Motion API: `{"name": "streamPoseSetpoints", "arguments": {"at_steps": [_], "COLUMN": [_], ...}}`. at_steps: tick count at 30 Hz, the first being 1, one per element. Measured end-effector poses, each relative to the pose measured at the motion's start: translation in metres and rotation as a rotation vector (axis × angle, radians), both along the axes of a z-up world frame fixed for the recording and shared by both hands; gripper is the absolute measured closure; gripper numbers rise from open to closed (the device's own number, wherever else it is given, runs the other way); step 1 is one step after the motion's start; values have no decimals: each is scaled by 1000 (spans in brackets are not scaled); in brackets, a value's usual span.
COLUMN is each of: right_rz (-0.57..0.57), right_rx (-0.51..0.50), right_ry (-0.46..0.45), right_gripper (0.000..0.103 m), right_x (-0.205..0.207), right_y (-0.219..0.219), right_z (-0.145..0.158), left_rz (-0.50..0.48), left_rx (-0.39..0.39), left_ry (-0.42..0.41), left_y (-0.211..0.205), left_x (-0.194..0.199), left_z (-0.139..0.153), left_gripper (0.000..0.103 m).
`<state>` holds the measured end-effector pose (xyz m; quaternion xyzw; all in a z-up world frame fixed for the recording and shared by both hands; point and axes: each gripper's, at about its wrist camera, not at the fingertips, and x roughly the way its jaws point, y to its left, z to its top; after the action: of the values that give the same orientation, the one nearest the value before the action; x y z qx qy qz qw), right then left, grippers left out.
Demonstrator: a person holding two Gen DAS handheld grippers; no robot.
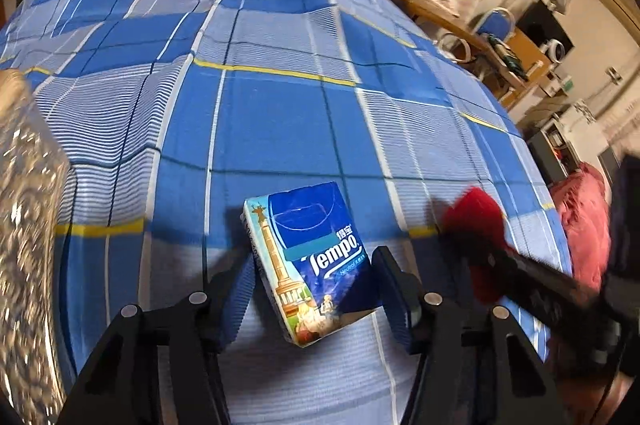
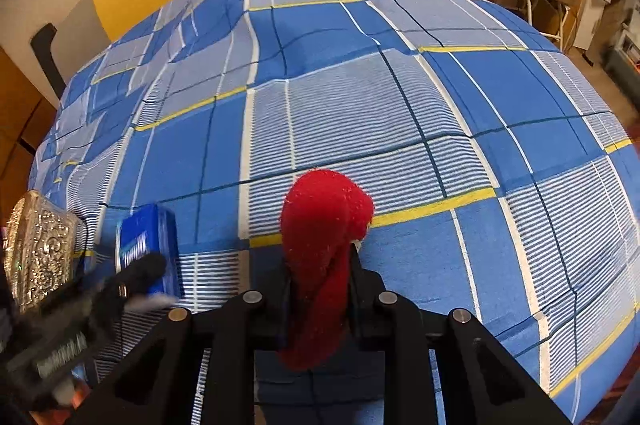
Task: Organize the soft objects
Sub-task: 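Carry the Tempo pack into the gold tray and release it while the right gripper carries the red sock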
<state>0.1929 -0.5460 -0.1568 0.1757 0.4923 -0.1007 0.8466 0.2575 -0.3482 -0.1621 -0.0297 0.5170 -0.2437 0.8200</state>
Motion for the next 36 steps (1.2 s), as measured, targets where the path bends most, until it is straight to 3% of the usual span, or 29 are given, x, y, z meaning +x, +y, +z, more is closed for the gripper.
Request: {"name": "streamPoseSetpoints", "arguments": {"at_steps": [11, 23, 30, 36], "right_rz": [124, 166, 142, 148], "right_rx": [-127, -195, -134, -149], "right_ry": [-72, -80, -100, -139], "right_gripper": [82, 82, 82, 82], "right_x": [3, -1, -4, -7], "right_y": [35, 49, 47, 52], "right_z": [10, 7, 7, 13], "left_rz": [-141, -164, -63, 76], "left_rx": [-57, -83, -74, -58], "left_ry": [-144, -215, -255, -280], "left_y": [34, 109, 180, 252], "left_x": [-72, -125, -141, -142], "left_z": [34, 65, 83, 95], "left_gripper": [45, 45, 45, 45]}}
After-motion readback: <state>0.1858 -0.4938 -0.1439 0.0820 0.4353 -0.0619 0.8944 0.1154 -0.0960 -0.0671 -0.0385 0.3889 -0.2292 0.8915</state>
